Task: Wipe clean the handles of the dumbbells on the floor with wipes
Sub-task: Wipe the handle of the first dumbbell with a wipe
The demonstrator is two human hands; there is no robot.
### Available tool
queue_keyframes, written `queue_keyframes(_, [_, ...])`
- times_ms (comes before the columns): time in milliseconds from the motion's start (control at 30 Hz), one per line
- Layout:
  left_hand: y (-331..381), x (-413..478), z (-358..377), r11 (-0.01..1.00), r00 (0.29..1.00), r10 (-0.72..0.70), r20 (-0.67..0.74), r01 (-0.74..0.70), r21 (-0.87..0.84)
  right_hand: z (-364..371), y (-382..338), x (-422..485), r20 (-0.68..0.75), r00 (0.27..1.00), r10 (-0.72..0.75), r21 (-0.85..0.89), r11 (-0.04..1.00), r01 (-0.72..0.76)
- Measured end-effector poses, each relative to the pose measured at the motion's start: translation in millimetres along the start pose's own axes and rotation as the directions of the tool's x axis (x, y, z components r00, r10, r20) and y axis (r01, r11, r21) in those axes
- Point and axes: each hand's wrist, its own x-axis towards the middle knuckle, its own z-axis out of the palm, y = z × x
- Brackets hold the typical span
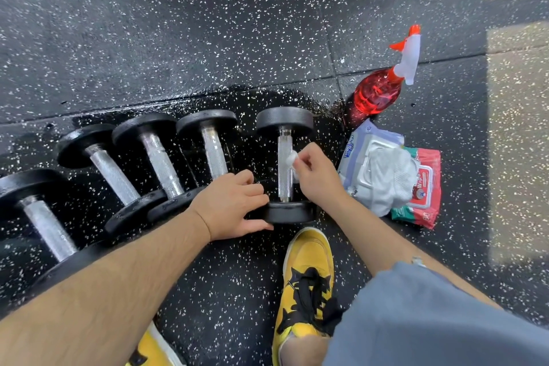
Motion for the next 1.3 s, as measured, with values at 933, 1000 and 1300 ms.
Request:
queue_keyframes(933, [-1,-2,4,0.999,1.000,0.001,0.005,-0.001,-0.036,-4,-20,-5,0.323,0.893,-0.313,-0.411,0.804,0.430])
queue_keyframes(1000, [-2,-1,3,1.000,1.000,0.001,0.000,-0.001,-0.020,-5,-22,-6,0.353,0.890,-0.289,-0.436,0.791,0.429])
queue_keyframes(1300, [-2,0,5,0.999,1.000,-0.006,0.007,0.006,-0.033,-8,-24,-2,0.350,0.896,-0.274,-0.451,0.789,0.417])
